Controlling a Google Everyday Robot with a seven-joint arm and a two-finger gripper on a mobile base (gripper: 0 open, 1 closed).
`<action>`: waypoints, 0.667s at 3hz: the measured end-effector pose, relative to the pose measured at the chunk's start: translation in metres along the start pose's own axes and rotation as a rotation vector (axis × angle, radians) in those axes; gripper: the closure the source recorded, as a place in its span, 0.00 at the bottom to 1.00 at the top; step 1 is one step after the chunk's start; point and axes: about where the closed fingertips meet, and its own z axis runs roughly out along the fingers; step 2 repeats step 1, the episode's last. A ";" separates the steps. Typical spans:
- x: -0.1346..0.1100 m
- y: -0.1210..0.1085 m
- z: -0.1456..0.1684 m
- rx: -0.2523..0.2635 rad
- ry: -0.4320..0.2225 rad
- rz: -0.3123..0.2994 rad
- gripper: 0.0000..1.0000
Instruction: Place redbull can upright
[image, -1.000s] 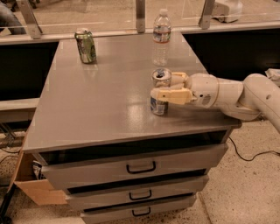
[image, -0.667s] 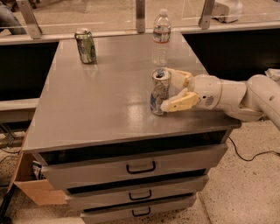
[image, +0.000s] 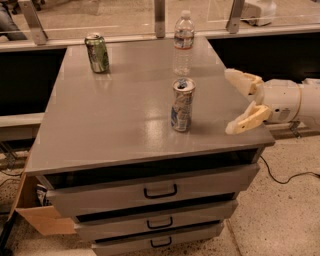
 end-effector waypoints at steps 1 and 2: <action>-0.005 0.003 -0.059 0.084 0.109 -0.030 0.00; -0.005 0.003 -0.059 0.084 0.109 -0.030 0.00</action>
Offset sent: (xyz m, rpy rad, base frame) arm 0.0000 0.0000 0.0000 0.0000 0.0000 0.0000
